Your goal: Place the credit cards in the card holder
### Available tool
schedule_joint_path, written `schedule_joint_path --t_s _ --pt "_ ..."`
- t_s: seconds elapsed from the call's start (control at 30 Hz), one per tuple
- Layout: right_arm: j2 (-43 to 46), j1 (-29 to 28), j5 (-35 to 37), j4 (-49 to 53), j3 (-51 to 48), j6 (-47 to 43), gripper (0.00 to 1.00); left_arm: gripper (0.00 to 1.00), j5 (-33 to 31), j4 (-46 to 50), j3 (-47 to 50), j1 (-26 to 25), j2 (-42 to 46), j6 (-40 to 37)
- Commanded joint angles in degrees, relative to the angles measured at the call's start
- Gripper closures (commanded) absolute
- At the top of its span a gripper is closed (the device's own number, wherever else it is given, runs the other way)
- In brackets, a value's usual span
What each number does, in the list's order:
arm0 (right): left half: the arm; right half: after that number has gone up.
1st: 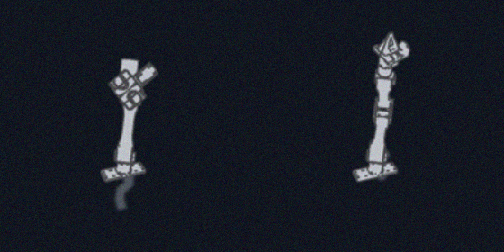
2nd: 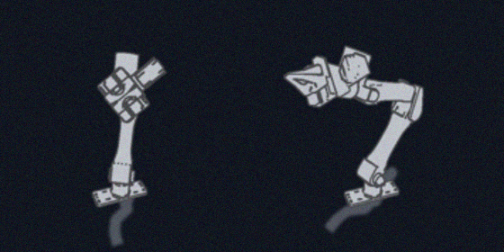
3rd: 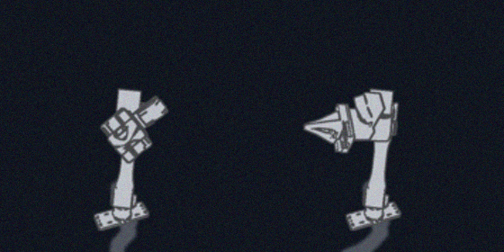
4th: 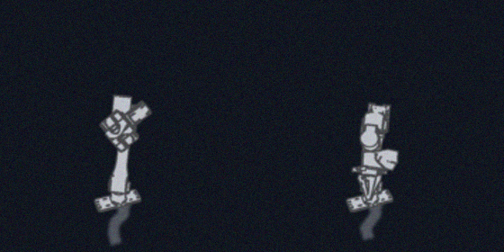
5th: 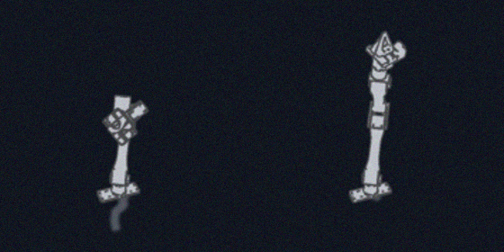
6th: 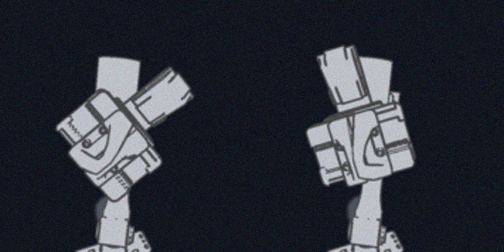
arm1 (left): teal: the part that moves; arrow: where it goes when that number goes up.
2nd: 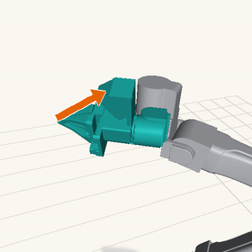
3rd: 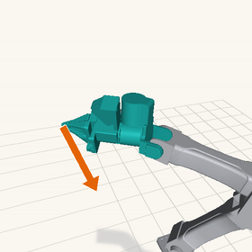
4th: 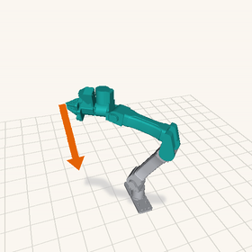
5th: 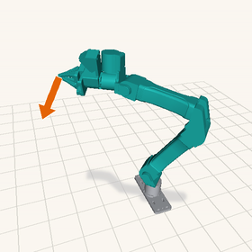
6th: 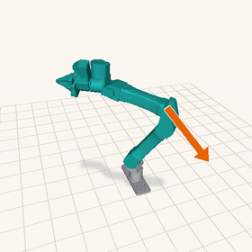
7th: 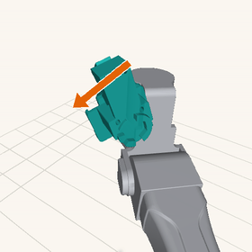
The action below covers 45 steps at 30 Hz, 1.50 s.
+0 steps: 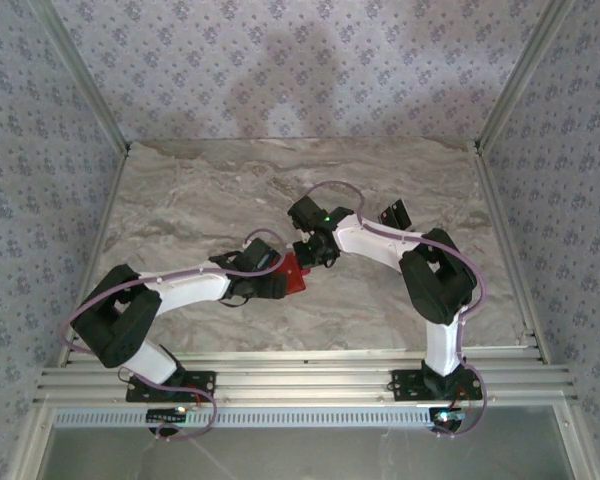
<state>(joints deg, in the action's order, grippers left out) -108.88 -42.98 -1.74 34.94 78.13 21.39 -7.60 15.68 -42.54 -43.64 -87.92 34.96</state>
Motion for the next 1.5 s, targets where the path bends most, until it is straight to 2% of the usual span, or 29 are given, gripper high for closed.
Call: schedule_joint_path --t_s 0.0,0.23,0.43,0.93,1.47 --pt "0.8 0.8 -3.9 -1.7 -0.9 0.1 1.00 0.08 -3.7 5.7 3.0 0.7 -2.5 -0.5" --pt "3.1 1.6 -10.4 -6.6 -2.5 2.4 1.00 0.08 -3.7 5.6 3.3 0.7 -2.4 -0.4" --pt "2.3 1.0 -12.4 -7.4 -1.6 3.3 1.00 0.08 -3.7 5.2 3.6 0.6 -2.5 -0.4" --pt "-1.4 -1.4 -13.7 -7.2 1.1 3.6 1.00 0.08 -3.7 4.9 3.7 0.7 -2.6 -0.5" --pt "-4.8 -1.6 -14.1 -7.7 2.1 3.6 1.00 0.08 -3.7 4.8 3.9 0.7 -2.5 -0.9"
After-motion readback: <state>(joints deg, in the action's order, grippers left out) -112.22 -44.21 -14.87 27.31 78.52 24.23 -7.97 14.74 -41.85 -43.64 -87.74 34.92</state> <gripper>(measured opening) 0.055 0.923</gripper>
